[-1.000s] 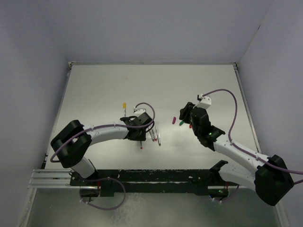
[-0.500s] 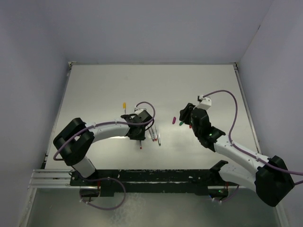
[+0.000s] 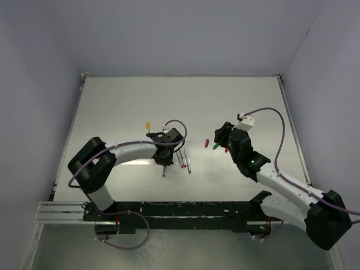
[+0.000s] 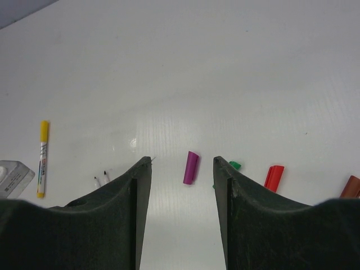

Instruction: Insert the pens into the pen caps

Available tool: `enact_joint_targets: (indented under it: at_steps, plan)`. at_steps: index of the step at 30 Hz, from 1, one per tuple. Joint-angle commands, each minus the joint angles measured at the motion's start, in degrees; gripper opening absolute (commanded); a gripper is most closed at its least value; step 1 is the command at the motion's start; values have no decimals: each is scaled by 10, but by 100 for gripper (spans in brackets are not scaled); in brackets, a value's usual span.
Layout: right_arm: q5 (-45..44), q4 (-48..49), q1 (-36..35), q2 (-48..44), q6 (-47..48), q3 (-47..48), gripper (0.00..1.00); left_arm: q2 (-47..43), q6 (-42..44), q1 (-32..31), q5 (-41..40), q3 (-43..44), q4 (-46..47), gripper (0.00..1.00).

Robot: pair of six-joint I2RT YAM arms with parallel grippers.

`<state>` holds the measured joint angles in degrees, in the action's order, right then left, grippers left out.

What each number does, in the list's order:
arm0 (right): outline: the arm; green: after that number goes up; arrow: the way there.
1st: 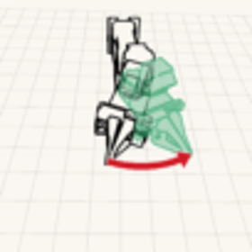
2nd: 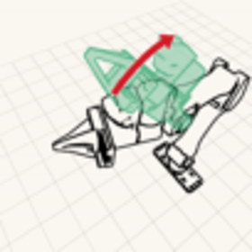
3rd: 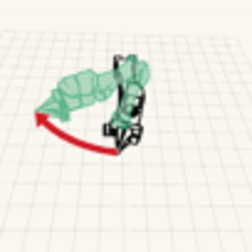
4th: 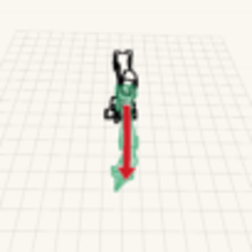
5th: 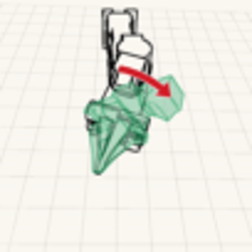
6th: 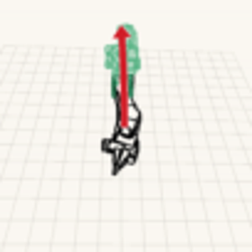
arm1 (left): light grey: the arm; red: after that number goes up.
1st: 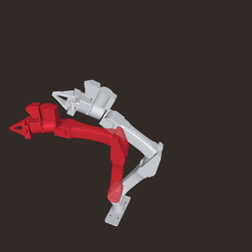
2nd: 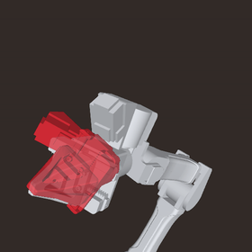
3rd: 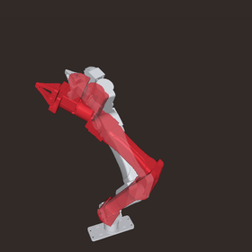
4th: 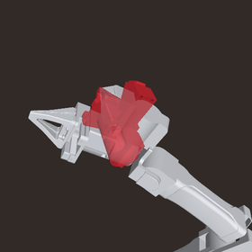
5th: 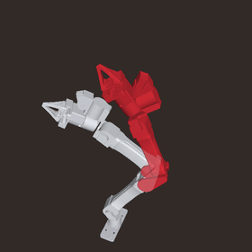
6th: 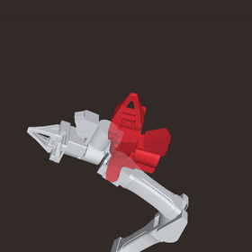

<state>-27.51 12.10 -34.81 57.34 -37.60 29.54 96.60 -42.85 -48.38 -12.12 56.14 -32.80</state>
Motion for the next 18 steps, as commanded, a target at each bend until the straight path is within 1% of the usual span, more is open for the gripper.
enact_joint_targets:
  at_steps: [1,3,6,10,12,15,18]
  plan:
    - [-23,-14,2,-16,-3,18,51,49,11,1,30,-9,-6,14]
    - [-30,-17,2,-22,-5,17,51,59,13,2,30,-9,-6,9]
    - [-39,-29,2,-30,-8,19,51,67,13,1,29,-10,-4,0]
    - [-58,-64,2,-30,-22,26,52,60,11,2,23,-18,1,0]
    - [-77,-97,2,-24,-39,33,52,45,9,1,15,-22,1,0]
    - [-106,-166,3,-7,-72,45,52,-9,10,2,3,-30,8,0]
    - [-120,-207,2,11,-100,49,53,-69,18,1,-10,-34,22,0]
